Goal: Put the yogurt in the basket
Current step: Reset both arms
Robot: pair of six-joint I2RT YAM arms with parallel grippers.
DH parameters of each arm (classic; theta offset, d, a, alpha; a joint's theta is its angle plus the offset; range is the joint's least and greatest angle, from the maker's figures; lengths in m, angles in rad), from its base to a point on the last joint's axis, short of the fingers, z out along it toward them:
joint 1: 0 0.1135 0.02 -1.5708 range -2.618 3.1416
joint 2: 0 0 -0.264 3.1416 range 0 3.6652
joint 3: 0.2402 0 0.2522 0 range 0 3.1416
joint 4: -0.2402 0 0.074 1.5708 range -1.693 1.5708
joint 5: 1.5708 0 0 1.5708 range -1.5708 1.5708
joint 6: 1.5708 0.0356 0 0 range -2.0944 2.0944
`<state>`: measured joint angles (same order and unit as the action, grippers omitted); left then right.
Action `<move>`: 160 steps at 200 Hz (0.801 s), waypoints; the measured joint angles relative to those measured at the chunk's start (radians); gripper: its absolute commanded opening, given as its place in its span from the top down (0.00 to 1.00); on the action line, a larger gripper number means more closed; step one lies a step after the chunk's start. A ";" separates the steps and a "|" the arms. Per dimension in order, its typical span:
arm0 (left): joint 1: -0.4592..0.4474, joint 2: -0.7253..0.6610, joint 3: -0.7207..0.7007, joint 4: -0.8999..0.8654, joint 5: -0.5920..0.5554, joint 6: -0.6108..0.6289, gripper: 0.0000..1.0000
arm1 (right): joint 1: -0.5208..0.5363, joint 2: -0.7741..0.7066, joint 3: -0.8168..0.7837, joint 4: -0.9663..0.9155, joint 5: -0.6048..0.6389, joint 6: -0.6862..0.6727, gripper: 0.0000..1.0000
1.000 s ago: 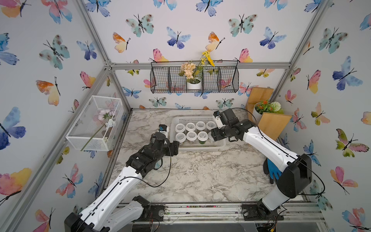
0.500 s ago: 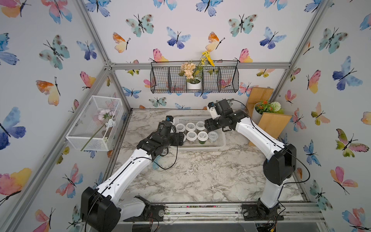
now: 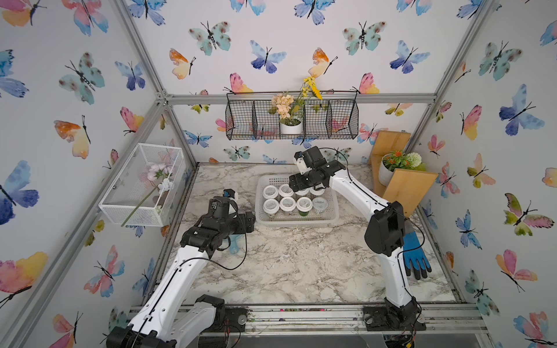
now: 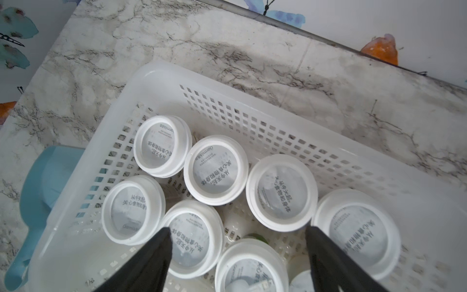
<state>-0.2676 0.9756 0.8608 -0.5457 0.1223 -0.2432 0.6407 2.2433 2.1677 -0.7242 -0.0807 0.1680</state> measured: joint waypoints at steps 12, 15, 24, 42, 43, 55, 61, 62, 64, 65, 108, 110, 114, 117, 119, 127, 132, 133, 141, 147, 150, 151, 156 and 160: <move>0.000 -0.017 -0.008 -0.001 0.013 0.003 0.13 | 0.018 0.023 0.025 0.002 0.000 0.000 0.12; 0.000 -0.021 -0.009 -0.001 0.016 0.004 0.13 | 0.022 0.028 0.029 0.004 0.000 0.000 0.12; 0.000 -0.034 -0.012 0.002 0.027 0.006 0.13 | 0.032 0.038 0.034 0.009 0.001 0.000 0.12; 0.000 -0.063 -0.035 0.019 0.045 0.007 0.13 | 0.051 0.048 0.033 0.016 0.006 0.001 0.12; 0.000 -0.066 -0.039 0.022 0.046 0.007 0.13 | 0.051 0.048 0.032 0.016 0.006 0.001 0.12; 0.000 -0.085 -0.064 0.032 0.055 0.007 0.14 | 0.061 0.049 0.023 0.027 0.013 0.001 0.12; 0.000 -0.095 -0.080 0.040 0.059 0.006 0.14 | 0.064 0.049 0.021 0.031 0.019 0.001 0.12; 0.000 -0.096 -0.083 0.041 0.060 0.006 0.14 | 0.064 0.049 0.021 0.032 0.019 0.001 0.12; 0.000 -0.098 -0.087 0.043 0.060 0.006 0.14 | 0.064 0.049 0.020 0.033 0.021 0.001 0.12; 0.000 -0.099 -0.089 0.043 0.061 0.006 0.14 | 0.064 0.049 0.019 0.034 0.023 0.001 0.12; 0.000 -0.107 -0.119 0.056 0.089 0.003 0.14 | 0.059 0.053 0.003 0.057 0.069 -0.001 0.12; 0.000 -0.107 -0.119 0.058 0.089 0.003 0.14 | 0.059 0.053 0.002 0.058 0.072 -0.001 0.12; 0.000 -0.107 -0.119 0.060 0.089 0.003 0.14 | 0.059 0.054 -0.002 0.060 0.078 -0.001 0.12; 0.000 -0.108 -0.119 0.062 0.089 0.003 0.14 | 0.058 0.055 -0.005 0.060 0.082 -0.001 0.12; 0.000 -0.107 -0.119 0.063 0.089 0.003 0.14 | 0.058 0.055 -0.006 0.060 0.085 -0.001 0.12; 0.000 -0.107 -0.119 0.065 0.089 0.003 0.14 | 0.058 0.059 -0.010 0.061 0.095 -0.002 0.12; 0.000 -0.107 -0.119 0.066 0.089 0.003 0.14 | 0.058 0.062 -0.011 0.061 0.102 -0.002 0.12; 0.000 -0.107 -0.119 0.066 0.089 0.003 0.14 | 0.057 0.063 -0.011 0.061 0.103 -0.002 0.12; 0.000 -0.107 -0.119 0.069 0.090 0.003 0.14 | 0.056 0.067 -0.013 0.061 0.112 -0.002 0.12; 0.000 -0.107 -0.119 0.071 0.090 0.003 0.14 | 0.055 0.071 -0.013 0.061 0.118 -0.003 0.12; 0.000 -0.107 -0.119 0.071 0.091 0.003 0.14 | 0.055 0.073 -0.013 0.061 0.121 -0.003 0.12; 0.000 -0.107 -0.119 0.071 0.092 0.003 0.14 | 0.055 0.074 -0.013 0.061 0.121 -0.003 0.12; 0.000 -0.107 -0.119 0.071 0.093 0.003 0.14 | 0.055 0.077 -0.013 0.063 0.126 -0.004 0.12; 0.000 -0.107 -0.119 0.072 0.093 0.003 0.14 | 0.055 0.080 -0.013 0.064 0.129 -0.004 0.12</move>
<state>-0.2672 0.8684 0.7422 -0.4736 0.2157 -0.2401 0.6952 2.3234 2.1544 -0.6598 0.0483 0.1638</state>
